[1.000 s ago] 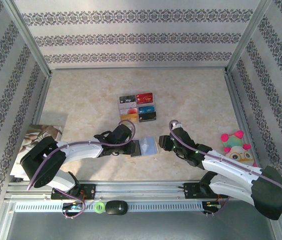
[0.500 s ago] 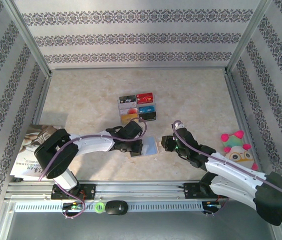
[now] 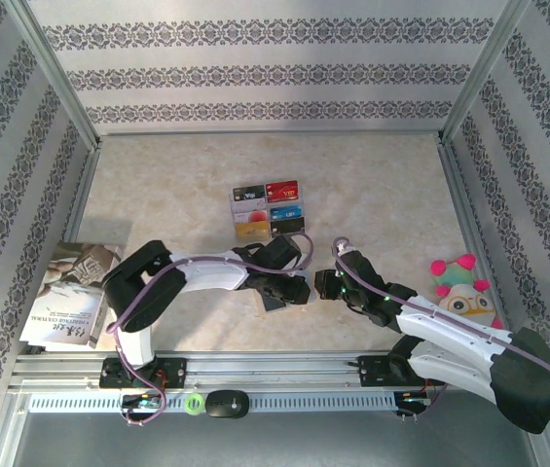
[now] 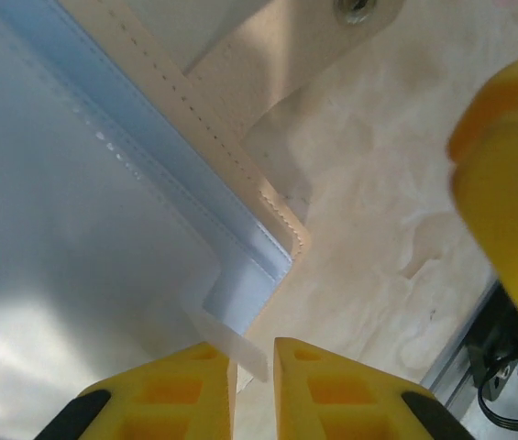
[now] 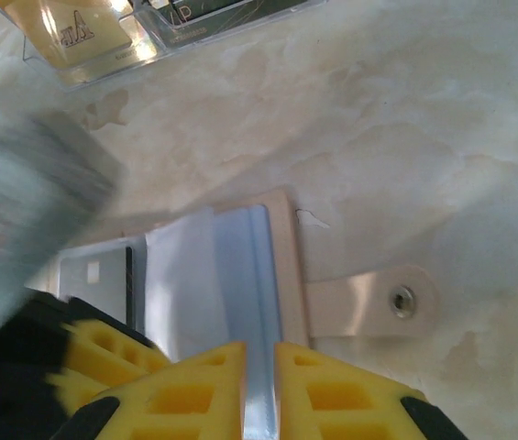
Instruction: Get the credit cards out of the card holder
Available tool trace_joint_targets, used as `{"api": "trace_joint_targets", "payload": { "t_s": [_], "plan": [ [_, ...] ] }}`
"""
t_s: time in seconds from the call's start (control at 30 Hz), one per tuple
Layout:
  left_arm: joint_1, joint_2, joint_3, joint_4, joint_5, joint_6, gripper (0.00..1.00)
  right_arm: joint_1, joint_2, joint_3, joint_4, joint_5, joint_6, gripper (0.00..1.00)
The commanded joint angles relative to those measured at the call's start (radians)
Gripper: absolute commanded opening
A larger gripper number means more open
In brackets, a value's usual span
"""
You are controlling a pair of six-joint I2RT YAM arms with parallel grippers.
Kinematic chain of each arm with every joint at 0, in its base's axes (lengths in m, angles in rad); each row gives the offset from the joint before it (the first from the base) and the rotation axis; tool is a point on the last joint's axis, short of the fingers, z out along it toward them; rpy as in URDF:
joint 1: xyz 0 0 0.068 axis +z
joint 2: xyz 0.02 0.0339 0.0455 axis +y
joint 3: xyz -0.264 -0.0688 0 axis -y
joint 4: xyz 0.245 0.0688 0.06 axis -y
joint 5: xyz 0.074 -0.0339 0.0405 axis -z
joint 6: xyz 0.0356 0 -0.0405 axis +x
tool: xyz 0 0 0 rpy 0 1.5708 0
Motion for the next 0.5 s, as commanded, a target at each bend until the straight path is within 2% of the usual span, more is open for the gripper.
{"api": "trace_joint_targets", "payload": {
  "t_s": [0.0, 0.07, 0.13, 0.2, 0.3, 0.47],
  "plan": [
    [-0.011, 0.033, -0.003, -0.004, 0.108, 0.029, 0.19, -0.008, -0.003, -0.005, 0.019, -0.020, 0.004, 0.18],
    [-0.010, 0.025, -0.009, -0.005, 0.118, 0.039, 0.19, -0.011, -0.005, -0.004, 0.023, -0.029, 0.005, 0.19],
    [-0.010, -0.033, -0.055, 0.062, 0.108, 0.027, 0.27, -0.015, 0.005, 0.002, 0.026, -0.039, 0.004, 0.20],
    [0.002, -0.128, -0.107, 0.091, 0.030, 0.013, 0.35, -0.019, 0.022, 0.012, 0.039, -0.067, -0.002, 0.22],
    [0.052, -0.269, -0.181, 0.111, -0.073, -0.019, 0.40, -0.020, 0.059, 0.033, 0.061, -0.113, -0.019, 0.23],
    [0.108, -0.414, -0.245, 0.003, -0.239, -0.002, 0.44, -0.009, 0.129, 0.060, 0.123, -0.203, -0.039, 0.22]
  ]
}}
